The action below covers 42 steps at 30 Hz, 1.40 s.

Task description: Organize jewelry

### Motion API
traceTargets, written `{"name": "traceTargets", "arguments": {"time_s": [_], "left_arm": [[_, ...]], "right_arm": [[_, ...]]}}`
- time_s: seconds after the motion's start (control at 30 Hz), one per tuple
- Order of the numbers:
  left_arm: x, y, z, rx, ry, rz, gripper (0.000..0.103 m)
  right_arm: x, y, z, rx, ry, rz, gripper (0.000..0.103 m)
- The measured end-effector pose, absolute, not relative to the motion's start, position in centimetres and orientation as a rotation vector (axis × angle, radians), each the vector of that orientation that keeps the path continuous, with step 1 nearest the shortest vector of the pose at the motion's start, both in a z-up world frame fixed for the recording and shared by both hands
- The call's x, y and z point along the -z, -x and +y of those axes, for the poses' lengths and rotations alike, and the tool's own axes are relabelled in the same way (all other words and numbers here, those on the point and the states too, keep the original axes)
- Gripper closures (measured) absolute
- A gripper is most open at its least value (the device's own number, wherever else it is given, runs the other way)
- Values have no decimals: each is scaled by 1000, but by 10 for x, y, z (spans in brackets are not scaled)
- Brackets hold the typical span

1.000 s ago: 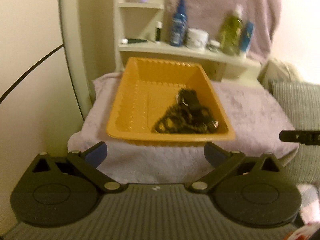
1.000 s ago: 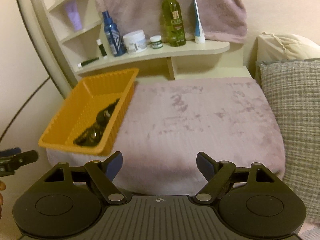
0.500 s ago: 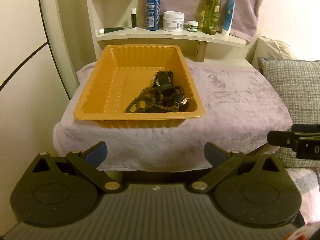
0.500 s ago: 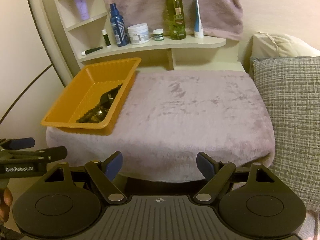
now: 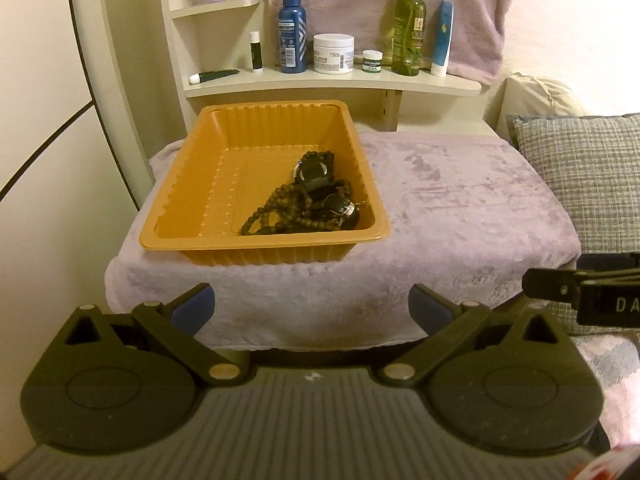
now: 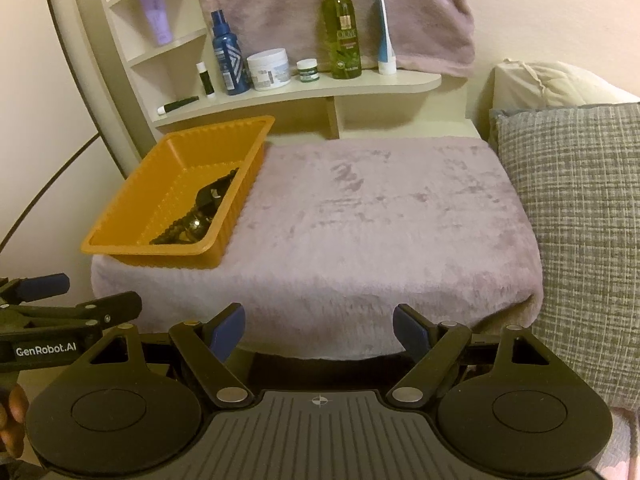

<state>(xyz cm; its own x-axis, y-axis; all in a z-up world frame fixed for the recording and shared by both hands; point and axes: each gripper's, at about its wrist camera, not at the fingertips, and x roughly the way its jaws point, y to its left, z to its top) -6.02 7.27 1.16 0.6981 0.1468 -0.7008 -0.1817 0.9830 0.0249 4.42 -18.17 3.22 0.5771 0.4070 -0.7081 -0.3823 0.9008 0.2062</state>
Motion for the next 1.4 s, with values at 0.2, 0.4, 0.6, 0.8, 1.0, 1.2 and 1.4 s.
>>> {"name": "traceTargets", "arguments": {"time_s": [0.2, 0.4, 0.6, 0.8, 1.0, 1.2, 1.4], "left_arm": [[-12, 62, 71, -185, 49, 766, 1], [-12, 62, 72, -186, 54, 761, 1], [-13, 62, 72, -187, 56, 757, 1], [-13, 63, 72, -186, 58, 756, 1], [-13, 63, 71, -184, 58, 754, 1], [-14, 62, 71, -184, 58, 753, 1], [-14, 62, 71, -183, 60, 752, 1]], "right_arm": [[-32, -44, -181, -468, -26, 839, 22], [-31, -44, -182, -469, -23, 840, 22], [-31, -45, -182, -473, -19, 840, 22], [-31, -45, -183, -474, -18, 840, 22], [-31, -45, -182, -476, -18, 840, 22], [-31, -45, -182, -474, -19, 840, 22], [-31, -45, -182, -476, -19, 840, 22]]}}
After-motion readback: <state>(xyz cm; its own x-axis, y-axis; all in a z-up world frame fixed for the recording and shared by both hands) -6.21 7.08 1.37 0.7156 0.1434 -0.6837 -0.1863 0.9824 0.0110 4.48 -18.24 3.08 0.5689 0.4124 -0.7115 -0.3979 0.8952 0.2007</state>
